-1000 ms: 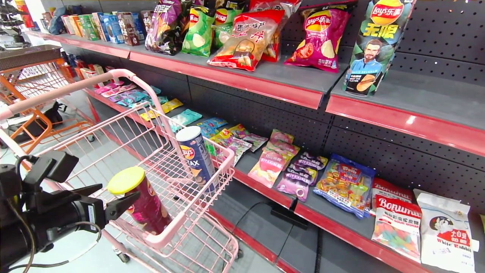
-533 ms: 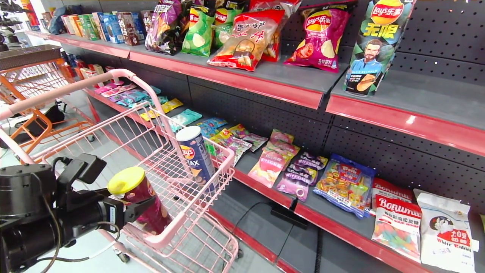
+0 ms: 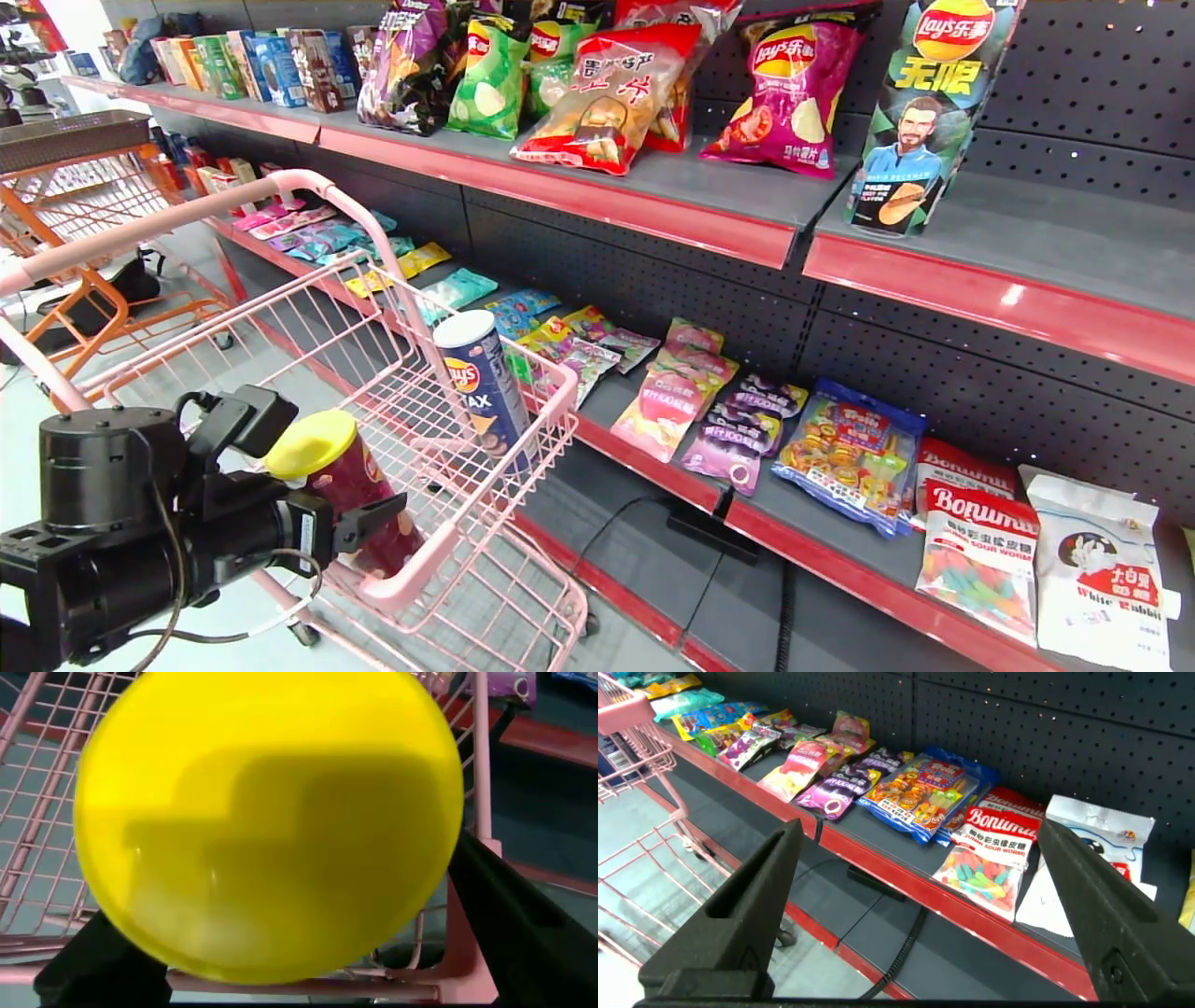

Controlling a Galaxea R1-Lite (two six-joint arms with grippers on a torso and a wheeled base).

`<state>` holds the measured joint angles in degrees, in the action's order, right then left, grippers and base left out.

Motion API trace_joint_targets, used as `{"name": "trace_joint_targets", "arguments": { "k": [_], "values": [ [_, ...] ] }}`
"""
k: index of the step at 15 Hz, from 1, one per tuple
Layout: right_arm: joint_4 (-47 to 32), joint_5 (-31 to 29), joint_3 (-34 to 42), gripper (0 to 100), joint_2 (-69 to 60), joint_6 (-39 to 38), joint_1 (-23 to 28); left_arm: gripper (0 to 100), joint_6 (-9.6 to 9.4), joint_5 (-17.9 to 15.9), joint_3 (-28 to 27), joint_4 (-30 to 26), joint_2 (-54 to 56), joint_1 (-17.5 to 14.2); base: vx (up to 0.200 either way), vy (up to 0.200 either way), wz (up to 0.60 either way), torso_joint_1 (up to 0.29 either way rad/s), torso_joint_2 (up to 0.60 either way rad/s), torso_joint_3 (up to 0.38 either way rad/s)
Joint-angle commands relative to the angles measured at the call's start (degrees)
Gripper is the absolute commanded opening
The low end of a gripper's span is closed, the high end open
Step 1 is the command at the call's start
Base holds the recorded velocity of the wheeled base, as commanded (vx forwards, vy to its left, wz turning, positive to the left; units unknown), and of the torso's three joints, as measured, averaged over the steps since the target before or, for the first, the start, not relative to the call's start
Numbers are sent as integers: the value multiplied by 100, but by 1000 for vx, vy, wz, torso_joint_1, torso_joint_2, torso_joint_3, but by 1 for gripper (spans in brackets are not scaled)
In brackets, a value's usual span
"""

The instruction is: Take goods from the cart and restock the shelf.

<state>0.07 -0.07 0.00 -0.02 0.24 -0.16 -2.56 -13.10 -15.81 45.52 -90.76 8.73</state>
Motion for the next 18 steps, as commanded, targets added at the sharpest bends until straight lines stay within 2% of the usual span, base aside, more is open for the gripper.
{"name": "trace_joint_targets", "arguments": {
  "k": [1, 3, 5, 6, 7, 11, 13, 14, 16, 18],
  "values": [
    [1, -1, 0, 100, 2, 2, -2, 100, 1, 1, -1, 1, -109, 50, 0, 0, 0, 0, 0, 0],
    [1, -1, 0, 100, 2, 2, -2, 100, 1, 10, -1, 97, -205, 50, 0, 0, 0, 0, 0, 0],
    [1, -1, 0, 100, 2, 2, -2, 100, 1, 27, 8, 493, -443, 50, 0, 0, 0, 0, 0, 0],
    [1, -1, 0, 100, 2, 2, -2, 0, 1, 36, 52, 836, -645, 41, 0, 0, 0, 0, 0, 0],
    [1, -1, 0, 100, 2, 2, -2, 0, -8, 36, 78, 1108, -777, 50, 0, 0, 0, 0, 0, 0],
    [1, -1, 0, 100, 2, 2, -2, 0, 1, 45, -36, 1161, -785, 76, 0, 0, 0, 0, 0, 0],
    [1, -1, 0, 100, 2, 2, -2, 0, 71, 256, -502, 1117, -583, -3, 0, 0, 0, 0, 0, 0],
    [1, 7, 0, 100, 2, 2, -2, 0, 177, 379, -871, 985, -460, -91, 0, 0, 0, 0, 0, 0],
    [1, 16, 0, 100, 2, 11, -2, 0, 353, 467, -1855, 405, -188, -310, 0, 0, 0, 0, 0, 0],
    [1, 16, 0, 100, 2, 2, -2, 0, 528, 458, -2840, -799, 419, -337, 0, 0, 0, 0, 0, 0]
  ]
}}
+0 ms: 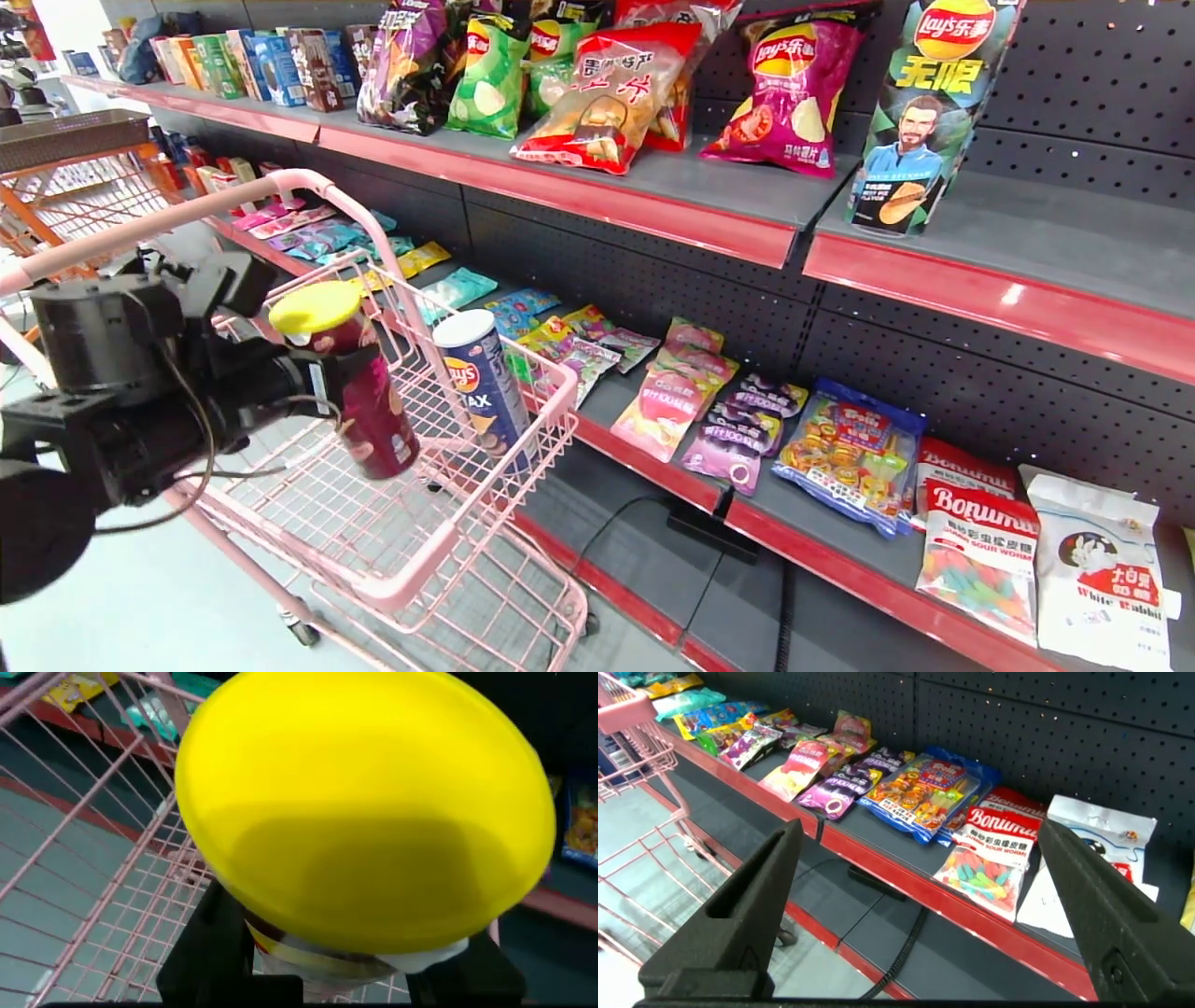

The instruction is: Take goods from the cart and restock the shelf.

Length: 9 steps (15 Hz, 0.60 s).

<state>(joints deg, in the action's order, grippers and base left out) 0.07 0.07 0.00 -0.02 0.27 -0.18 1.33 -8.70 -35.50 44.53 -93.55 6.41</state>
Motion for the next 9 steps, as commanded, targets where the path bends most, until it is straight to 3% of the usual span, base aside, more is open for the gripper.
{"name": "trace_joint_targets", "arguments": {
  "k": [1, 2, 3, 6, 9],
  "values": [
    [1, 1, 0, 100, 2, 0, 1, 0, 184, 18, -1073, -1043, 874, -96, 0, 0, 0, 0, 0, 0],
    [1, 1, 0, 100, 2, 0, 1, 0, 201, -8, -1416, -1825, 1410, -79, 0, 0, 0, 0, 0, 0],
    [1, 1, 0, 100, 2, 0, 1, 0, 192, -17, -1460, -2177, 1805, -70, 0, 0, 0, 0, 0, 0],
    [1, 10, 0, 100, 2, -9, 1, 0, 157, -17, -1407, -3372, 3194, -61, 0, 0, 0, 0, 0, 0],
    [1, 10, 0, 100, 2, 0, 1, 0, 131, -35, -1407, -5192, 4987, -61, 0, 0, 0, 0, 0, 0]
  ]
}}
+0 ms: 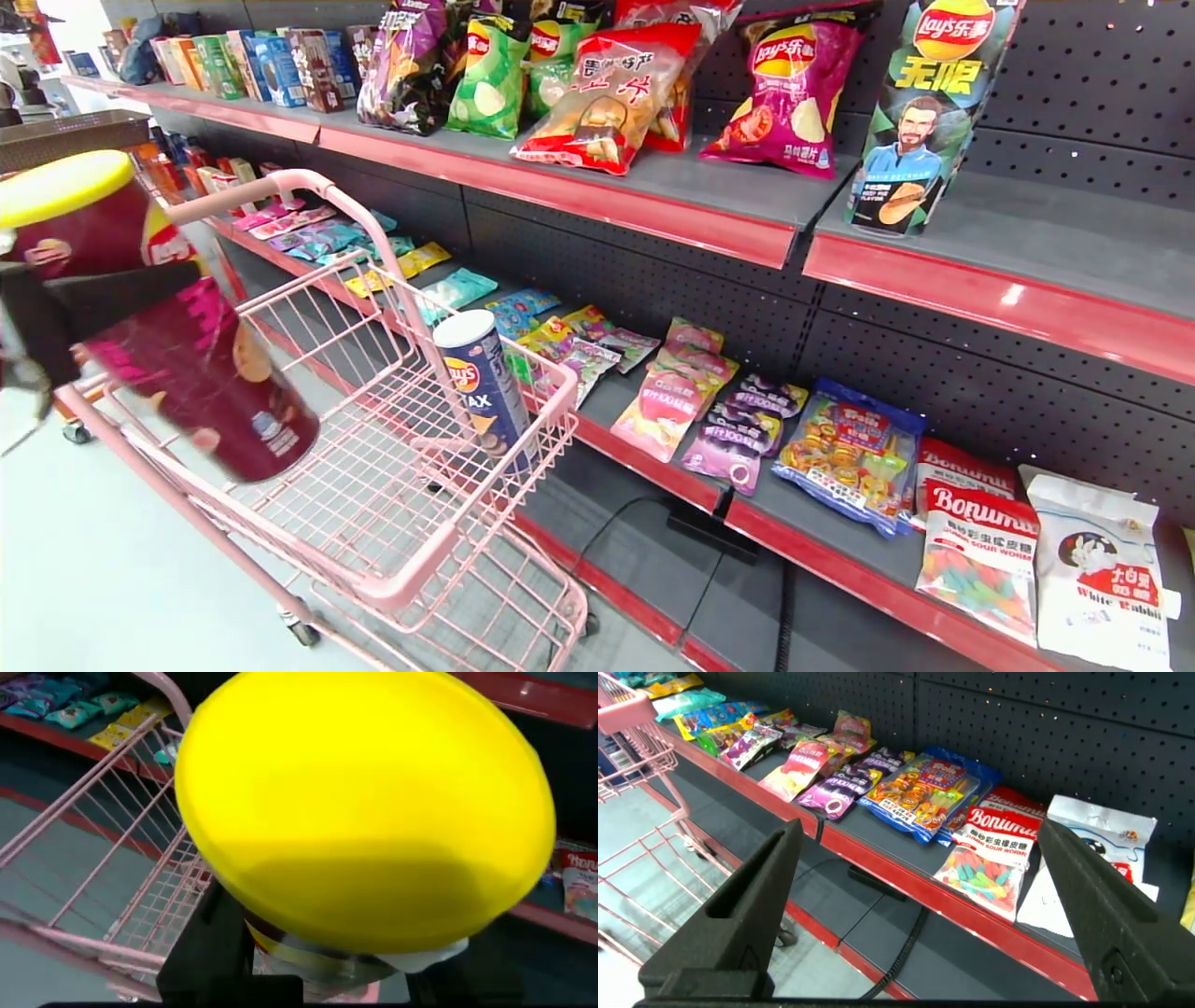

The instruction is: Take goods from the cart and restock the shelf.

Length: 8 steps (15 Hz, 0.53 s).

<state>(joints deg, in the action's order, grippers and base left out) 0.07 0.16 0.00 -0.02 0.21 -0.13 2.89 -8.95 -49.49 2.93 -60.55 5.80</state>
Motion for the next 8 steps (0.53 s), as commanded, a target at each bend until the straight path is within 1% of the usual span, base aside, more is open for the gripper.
{"name": "trace_joint_targets", "arguments": {
  "k": [1, 2, 3, 4, 6, 7, 8],
  "values": [
    [1, -7, 0, 100, 2, 14, -4, 0, -183, 7, 10, -1497, 2153, 0, 0, 0, 0, 0, 0, 0],
    [1, -16, 0, 100, 2, 14, -4, 0, -412, 16, 19, -2059, 2636, 0, 0, 0, 0, 0, 0, 0],
    [1, -16, 0, 100, 2, 14, -4, 0, -526, 16, 19, -2490, 2979, 0, 0, 0, 0, 27, -129, -95],
    [1, -16, 0, 100, 2, 14, -4, 0, -570, 16, 19, -2736, 3172, 0, 0, 0, 0, 61, -286, -207],
    [1, -25, 0, 100, 2, 14, -4, 0, -588, 113, 71, -2780, 3287, -18, 0, 0, 0, 98, -420, -293],
    [1, -25, 0, 100, 2, 14, -4, 0, -614, 288, 115, -2789, 3392, -27, 0, 0, 0, 149, -486, -339],
    [1, -25, 0, 100, 2, 14, -4, 0, -667, 359, 203, -2780, 3480, -18, 0, 0, 0, 154, -476, -339]
  ]
}}
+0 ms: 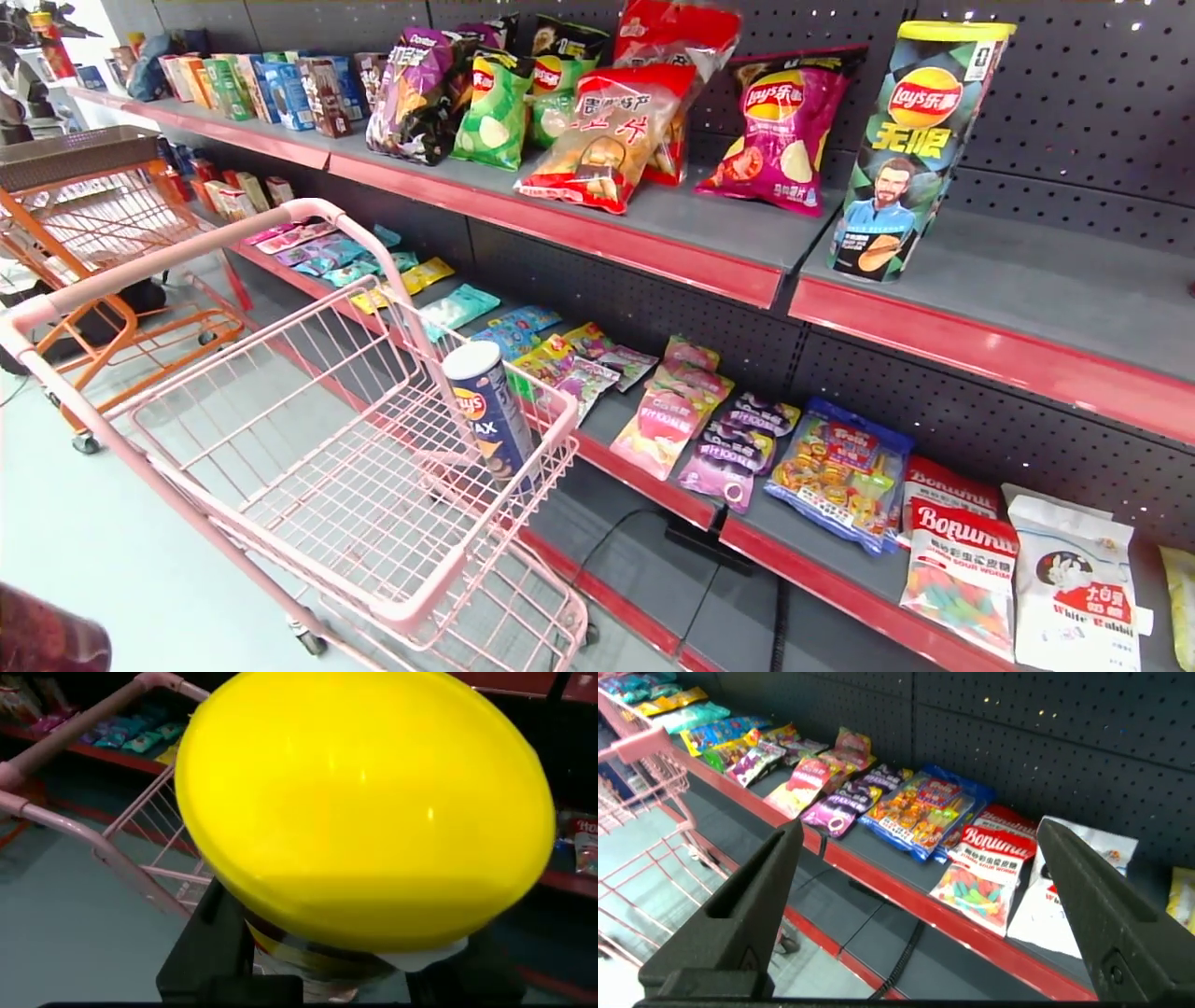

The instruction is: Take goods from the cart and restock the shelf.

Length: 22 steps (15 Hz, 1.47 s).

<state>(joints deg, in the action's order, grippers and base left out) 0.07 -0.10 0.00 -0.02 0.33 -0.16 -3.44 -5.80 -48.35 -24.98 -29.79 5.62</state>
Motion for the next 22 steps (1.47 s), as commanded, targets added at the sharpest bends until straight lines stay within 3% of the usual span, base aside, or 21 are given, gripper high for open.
{"name": "trace_joint_targets", "arguments": {
  "k": [1, 9, 13, 17, 22],
  "values": [
    [1, 1, 0, 100, 2, 2, -2, 0, -43, 62, 185, 11, 545, -8, 0, 0, 0, 168, -500, -349],
    [1, -8, 0, 100, 2, 2, -2, 0, -78, 79, 449, 2, 756, 1, 0, 0, 0, 195, -552, -356],
    [1, 1, 0, 100, 2, 2, -2, 0, -140, 88, 502, 28, 747, 1, 0, 0, -600, 80, -204, -118],
    [1, 1, 0, 100, 2, 2, -2, 0, -140, 88, 1029, 749, 765, -8, 0, 0, -600, 14, -18, -13],
    [1, 1, 0, 100, 2, 2, -2, 0, -175, 132, 1055, 740, 756, -8, 0, 0, -600, 2, 1, 2]
  ]
}}
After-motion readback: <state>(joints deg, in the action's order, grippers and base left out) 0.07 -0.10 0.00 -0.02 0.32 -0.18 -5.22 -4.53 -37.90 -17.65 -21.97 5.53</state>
